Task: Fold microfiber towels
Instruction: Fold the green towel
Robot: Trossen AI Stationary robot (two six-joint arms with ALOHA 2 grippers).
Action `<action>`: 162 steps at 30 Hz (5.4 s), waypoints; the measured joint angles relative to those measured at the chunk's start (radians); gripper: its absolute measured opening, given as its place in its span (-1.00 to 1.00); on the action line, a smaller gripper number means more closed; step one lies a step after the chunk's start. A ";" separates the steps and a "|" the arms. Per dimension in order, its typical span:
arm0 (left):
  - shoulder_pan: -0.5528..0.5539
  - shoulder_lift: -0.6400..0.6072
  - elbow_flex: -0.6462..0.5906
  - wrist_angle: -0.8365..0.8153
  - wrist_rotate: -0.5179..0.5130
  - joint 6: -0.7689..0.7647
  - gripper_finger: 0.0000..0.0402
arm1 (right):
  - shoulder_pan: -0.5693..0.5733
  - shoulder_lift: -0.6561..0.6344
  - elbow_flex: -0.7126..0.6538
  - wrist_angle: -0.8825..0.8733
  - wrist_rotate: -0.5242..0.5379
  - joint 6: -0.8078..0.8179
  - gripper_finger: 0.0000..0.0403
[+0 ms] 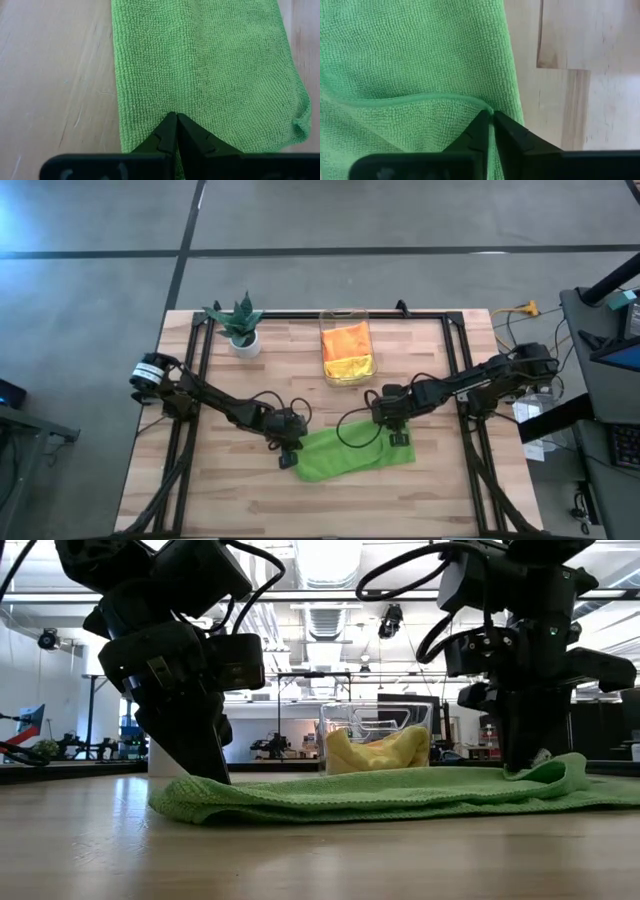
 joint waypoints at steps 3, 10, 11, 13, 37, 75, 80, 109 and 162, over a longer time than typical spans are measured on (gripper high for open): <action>0.000 0.000 0.000 0.000 0.000 0.000 -1.00 | 0.000 -0.002 0.016 -0.019 0.000 0.006 -0.94; 0.000 0.000 0.000 -0.002 0.000 0.000 -1.00 | 0.040 -0.045 0.060 -0.108 0.000 0.022 -0.96; 0.000 0.000 0.000 -0.002 0.000 0.000 -1.00 | 0.054 -0.054 0.060 -0.124 0.000 0.034 -0.96; 0.000 0.000 0.000 -0.002 0.000 0.001 -1.00 | 0.090 -0.075 0.052 -0.142 -0.001 0.063 -0.96; 0.006 -0.027 -0.013 -0.032 -0.012 0.036 -1.00 | 0.382 -0.113 -0.070 -0.169 -0.220 0.411 -0.96; -0.203 -0.231 -0.011 -0.123 -0.276 0.098 -0.75 | 0.382 -0.061 -0.062 0.460 0.216 0.819 -0.74; -0.120 -0.153 -0.009 0.068 -0.220 0.022 -0.50 | 0.339 0.031 -0.062 0.488 0.227 0.799 -0.74; -0.030 -0.178 0.047 -0.232 -0.183 -0.105 -0.99 | 0.330 -0.107 -0.063 0.378 -0.012 0.767 -0.81; -0.255 -0.098 0.088 0.048 -0.504 0.172 -1.00 | 0.563 -0.144 -0.237 0.483 0.184 0.633 0.11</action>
